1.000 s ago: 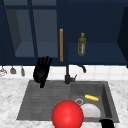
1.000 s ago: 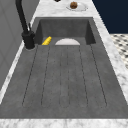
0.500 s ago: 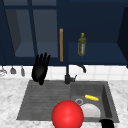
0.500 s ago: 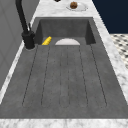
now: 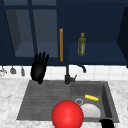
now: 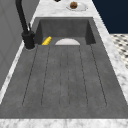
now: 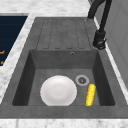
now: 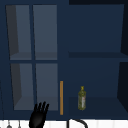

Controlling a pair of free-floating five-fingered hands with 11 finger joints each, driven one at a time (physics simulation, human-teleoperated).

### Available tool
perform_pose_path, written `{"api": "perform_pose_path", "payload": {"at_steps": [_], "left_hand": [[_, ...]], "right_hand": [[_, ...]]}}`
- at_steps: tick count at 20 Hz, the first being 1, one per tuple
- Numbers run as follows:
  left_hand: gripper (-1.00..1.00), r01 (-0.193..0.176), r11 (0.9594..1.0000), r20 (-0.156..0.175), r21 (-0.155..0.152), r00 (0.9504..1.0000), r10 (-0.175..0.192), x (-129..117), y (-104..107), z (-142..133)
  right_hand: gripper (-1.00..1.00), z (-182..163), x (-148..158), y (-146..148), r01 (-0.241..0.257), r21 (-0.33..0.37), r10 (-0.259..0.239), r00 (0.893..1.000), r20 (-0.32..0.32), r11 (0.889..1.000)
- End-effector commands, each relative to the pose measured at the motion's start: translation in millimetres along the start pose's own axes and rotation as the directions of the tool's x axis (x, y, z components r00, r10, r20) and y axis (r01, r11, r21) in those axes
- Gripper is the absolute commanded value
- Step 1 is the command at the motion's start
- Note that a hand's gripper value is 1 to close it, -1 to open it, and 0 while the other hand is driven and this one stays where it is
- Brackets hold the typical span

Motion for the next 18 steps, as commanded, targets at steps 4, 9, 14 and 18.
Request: {"api": "perform_pose_path", "payload": {"at_steps": [4, 9, 14, 18], "left_hand": [[-1.0, 0.056, 0.9949, -0.111, 0.084, 0.9927, -0.046, -3.1, -1.5, -1.8], [-1.0, 0.063, 0.9939, -0.122, 0.091, 0.9912, -0.052, -5.2, -2.7, -3.3], [-1.0, 0.041, 0.9939, -0.13, 0.102, 0.9911, -0.028, -4.7, -2.1, -3.5], [-1.0, 0.029, 0.9931, -0.129, 0.114, 0.9915, -0.014, -4.8, -2.1, -3.3]], "right_hand": [[0.0, 0.0, 0.0, 0.0, 0.0, 0.0, 0.0, 1.0, 0.0, 1.0], [0.0, 0.0, 0.0, 0.0, 0.0, 0.0, 0.0, 1.0, 0.0, 1.0], [0.0, 0.0, 0.0, 0.0, 0.0, 0.0, 0.0, 1.0, 0.0, 1.0], [0.0, 0.0, 0.0, 0.0, 0.0, 0.0, 0.0, 1.0, 0.0, 1.0]]}}
